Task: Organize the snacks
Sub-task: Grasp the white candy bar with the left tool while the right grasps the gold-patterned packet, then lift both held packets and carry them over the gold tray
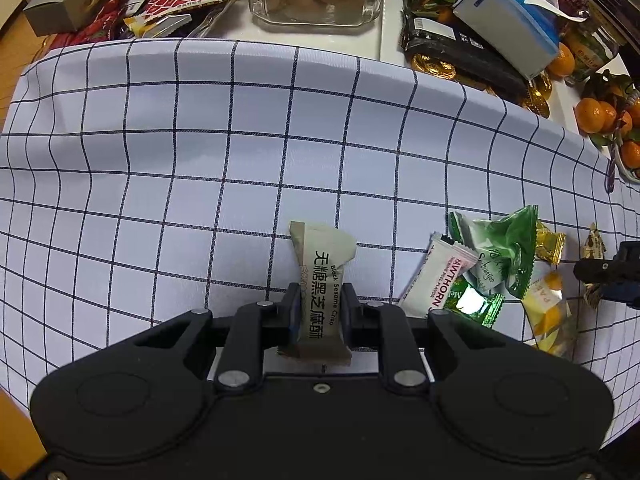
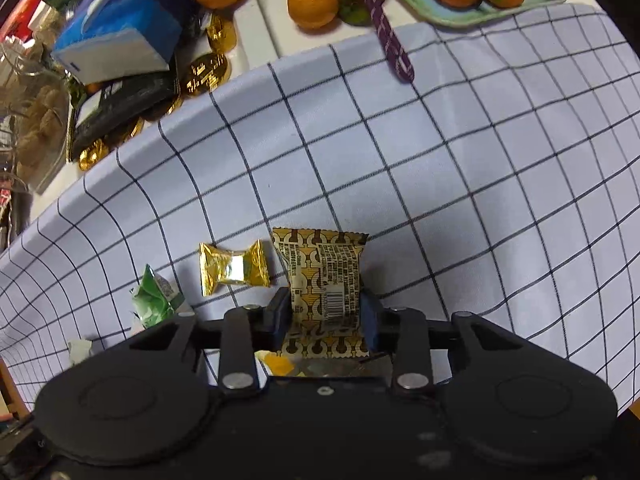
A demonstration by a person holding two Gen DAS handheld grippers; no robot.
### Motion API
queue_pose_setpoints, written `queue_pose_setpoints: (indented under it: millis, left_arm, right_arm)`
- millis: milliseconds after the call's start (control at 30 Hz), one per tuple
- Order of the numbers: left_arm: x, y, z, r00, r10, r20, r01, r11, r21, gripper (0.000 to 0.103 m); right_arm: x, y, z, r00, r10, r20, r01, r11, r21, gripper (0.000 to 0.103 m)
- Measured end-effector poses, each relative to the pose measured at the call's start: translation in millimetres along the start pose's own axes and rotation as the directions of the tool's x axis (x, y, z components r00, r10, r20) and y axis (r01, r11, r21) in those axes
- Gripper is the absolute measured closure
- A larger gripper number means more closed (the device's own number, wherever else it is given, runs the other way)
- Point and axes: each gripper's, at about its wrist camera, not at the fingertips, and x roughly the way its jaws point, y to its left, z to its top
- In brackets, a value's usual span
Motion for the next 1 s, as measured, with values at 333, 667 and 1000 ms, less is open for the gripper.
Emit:
queue_pose_setpoints:
  millis: [333,667,1000]
  left_arm:
    - [-15,8,0,0.999,0.019,0.047,-0.019,1.000,-0.010,0.077]
    - [-38,15,-53,0.996,-0.012,0.091,0.012,1.000,0.001,0.077]
    - [-84,18,-154,0.967,-0.032,0.255,0.025,0.999,0.032,0.077]
  right_arm:
    - [-43,12,-10,0.983,0.005,0.183,0.015,0.994,-0.108,0.066]
    - [-60,0,-41,0.968,0.022,0.249,0.018,0.988,-0.155,0.066]
    - [-117,-33,-135,0.879,0.068,0.473,0.035,0.978,-0.206,0.066]
